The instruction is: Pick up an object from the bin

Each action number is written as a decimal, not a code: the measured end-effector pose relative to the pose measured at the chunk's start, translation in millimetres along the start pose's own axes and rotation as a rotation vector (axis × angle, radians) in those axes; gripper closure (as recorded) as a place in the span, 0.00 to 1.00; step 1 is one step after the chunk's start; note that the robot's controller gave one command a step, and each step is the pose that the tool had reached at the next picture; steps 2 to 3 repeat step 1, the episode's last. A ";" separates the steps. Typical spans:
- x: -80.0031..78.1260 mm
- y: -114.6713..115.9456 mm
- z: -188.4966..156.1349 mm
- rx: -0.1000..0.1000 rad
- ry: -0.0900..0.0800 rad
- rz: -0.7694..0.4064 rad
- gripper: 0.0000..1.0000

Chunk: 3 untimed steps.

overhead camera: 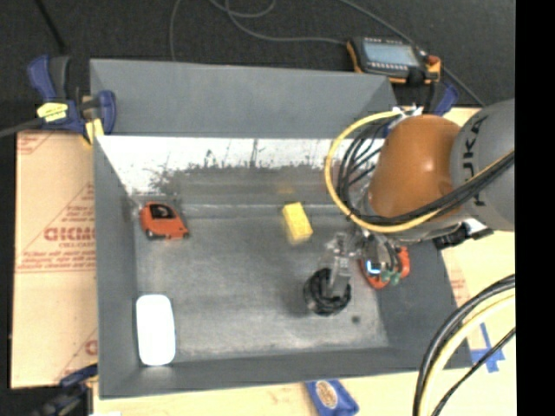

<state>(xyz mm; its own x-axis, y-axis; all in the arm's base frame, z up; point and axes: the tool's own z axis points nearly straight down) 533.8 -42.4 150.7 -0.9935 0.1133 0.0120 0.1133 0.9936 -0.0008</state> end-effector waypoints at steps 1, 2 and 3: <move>1.5 1.7 -63.7 0.001 -0.010 0.008 1.00; 1.5 1.7 -63.7 0.001 -0.010 0.008 1.00; 1.5 1.7 -63.7 0.001 -0.010 0.008 1.00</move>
Offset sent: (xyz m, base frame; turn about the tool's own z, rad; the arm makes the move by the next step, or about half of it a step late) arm 0.0227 0.0437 -0.0737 -0.0674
